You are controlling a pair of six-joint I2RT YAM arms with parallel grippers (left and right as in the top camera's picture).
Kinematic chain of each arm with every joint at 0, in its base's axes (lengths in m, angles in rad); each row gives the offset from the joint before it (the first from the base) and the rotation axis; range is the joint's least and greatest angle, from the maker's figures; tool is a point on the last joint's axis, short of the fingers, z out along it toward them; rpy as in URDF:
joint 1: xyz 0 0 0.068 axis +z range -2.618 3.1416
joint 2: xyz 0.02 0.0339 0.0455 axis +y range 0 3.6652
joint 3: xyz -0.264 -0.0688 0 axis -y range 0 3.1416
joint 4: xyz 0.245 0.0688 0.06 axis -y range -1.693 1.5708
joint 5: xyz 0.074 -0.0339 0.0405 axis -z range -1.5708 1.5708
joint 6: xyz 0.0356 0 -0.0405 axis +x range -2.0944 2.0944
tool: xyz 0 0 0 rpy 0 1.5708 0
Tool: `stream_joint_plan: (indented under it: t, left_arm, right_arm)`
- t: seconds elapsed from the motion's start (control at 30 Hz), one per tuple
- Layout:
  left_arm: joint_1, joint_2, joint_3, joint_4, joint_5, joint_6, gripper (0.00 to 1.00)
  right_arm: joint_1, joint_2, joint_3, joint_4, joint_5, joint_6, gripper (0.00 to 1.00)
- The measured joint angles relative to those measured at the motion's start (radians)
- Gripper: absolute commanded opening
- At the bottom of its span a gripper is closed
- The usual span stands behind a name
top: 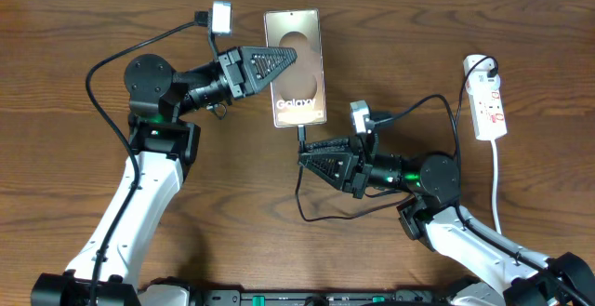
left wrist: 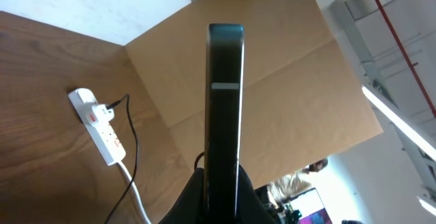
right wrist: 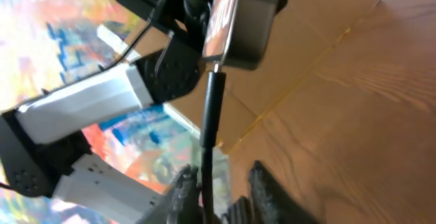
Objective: Plug charger to phone and switch on socket
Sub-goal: 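Push the USB-C plug up into the phone's bottom port, then open the right gripper and pull it back from the plugged cable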
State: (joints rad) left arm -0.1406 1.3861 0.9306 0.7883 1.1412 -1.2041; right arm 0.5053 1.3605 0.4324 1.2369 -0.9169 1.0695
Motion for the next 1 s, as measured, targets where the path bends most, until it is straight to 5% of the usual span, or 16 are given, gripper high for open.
stream_joint_plan:
  t: [0.4, 0.53, 0.73, 0.87, 1.0]
  left_arm:
    - [0.0, 0.0, 0.0, -0.059, 0.01, 0.065, 0.07]
    - [0.0, 0.001, 0.0, -0.124, 0.01, 0.11, 0.07]
    - [0.0, 0.0, 0.0, -0.128, 0.01, 0.133, 0.07]
    - [0.0, 0.0, 0.0, -0.128, 0.009, 0.135, 0.07]
    - [0.0, 0.001, 0.0, -0.128, 0.011, 0.136, 0.07]
  right_arm:
    - [-0.008, 0.001, -0.001, -0.205, -0.102, -0.147, 0.68]
    - [-0.061, -0.021, -0.001, -0.21, -0.116, -0.163, 0.95]
    - [-0.168, -0.219, 0.0, -0.357, -0.184, -0.165, 0.95]
    - [-0.187, -0.359, 0.002, -0.787, -0.096, -0.27, 0.95]
    - [-0.186, -0.481, -0.004, -1.0, 0.038, -0.327, 0.86]
